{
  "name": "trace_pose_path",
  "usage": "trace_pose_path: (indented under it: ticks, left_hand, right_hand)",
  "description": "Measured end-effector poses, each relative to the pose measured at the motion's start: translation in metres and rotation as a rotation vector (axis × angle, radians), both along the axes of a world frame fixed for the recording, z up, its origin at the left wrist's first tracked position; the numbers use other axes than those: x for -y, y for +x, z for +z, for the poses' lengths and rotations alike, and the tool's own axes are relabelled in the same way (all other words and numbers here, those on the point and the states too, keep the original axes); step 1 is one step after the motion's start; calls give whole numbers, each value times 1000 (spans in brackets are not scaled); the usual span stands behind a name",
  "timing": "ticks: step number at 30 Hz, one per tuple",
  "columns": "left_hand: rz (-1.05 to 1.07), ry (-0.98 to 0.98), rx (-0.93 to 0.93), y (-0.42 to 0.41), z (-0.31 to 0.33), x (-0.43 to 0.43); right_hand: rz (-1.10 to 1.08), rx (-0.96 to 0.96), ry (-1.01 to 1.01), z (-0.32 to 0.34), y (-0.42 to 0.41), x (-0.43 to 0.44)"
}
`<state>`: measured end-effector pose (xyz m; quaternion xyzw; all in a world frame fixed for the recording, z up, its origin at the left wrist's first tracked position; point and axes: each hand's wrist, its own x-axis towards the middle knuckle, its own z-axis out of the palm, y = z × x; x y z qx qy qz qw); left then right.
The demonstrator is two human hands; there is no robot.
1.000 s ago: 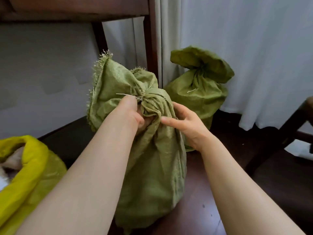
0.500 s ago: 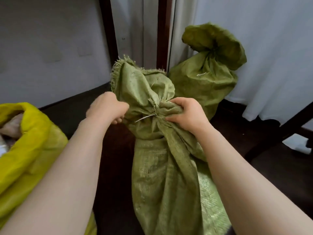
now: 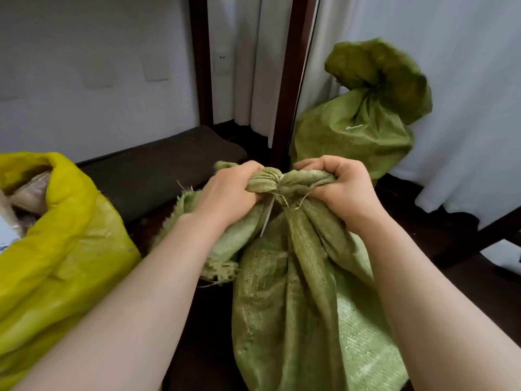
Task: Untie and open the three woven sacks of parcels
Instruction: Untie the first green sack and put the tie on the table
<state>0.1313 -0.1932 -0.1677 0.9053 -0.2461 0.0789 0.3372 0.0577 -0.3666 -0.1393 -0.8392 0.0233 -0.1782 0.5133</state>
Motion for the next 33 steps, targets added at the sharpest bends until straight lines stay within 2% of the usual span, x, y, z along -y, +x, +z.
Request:
trace_pose_path:
  ticks: [4, 5, 7, 9, 12, 14, 17, 19, 21, 23, 25, 27, 29, 33]
  left_hand:
    - [57, -125, 79, -6, 1, 5]
    - [62, -157, 120, -7, 3, 6]
    - [92, -214, 201, -11, 7, 11]
    - [132, -265, 255, -16, 9, 18]
    - [113, -315, 220, -16, 10, 25]
    - [-10, -223, 126, -14, 12, 25]
    - [-325, -83, -55, -11, 21, 19]
    - [-462, -135, -129, -8, 25, 14]
    - [-395, -236, -50, -5, 22, 11]
    - [-244, -314, 116, -1, 16, 9]
    - [-180, -359, 255, 0, 12, 9]
    - [-138, -392, 366, 0, 11, 11]
    - [-83, -450, 399, -4, 10, 14]
    - [6, -498, 265, -9, 7, 19]
  right_hand:
    - [209, -291, 268, 20, -2, 4]
    - [234, -321, 247, 23, -3, 6]
    - [230, -322, 63, 24, -4, 5]
    - [117, -184, -88, 19, -2, -1]
    - [-104, 55, -156, 4, 4, -1]
    - [-214, 144, -183, -5, 6, 6]
    - [-268, 242, -221, -9, 4, 9]
    - [-226, 262, -293, -6, 4, 7]
    - [-68, 100, -214, 5, 1, 5]
    - [181, -188, 43, 21, -5, 4]
    - [325, -309, 225, 30, -8, 5]
    - [296, -228, 204, 31, -6, 6]
    - [182, -95, 143, 26, -1, 3]
    - [94, 55, 58, 12, 7, -1]
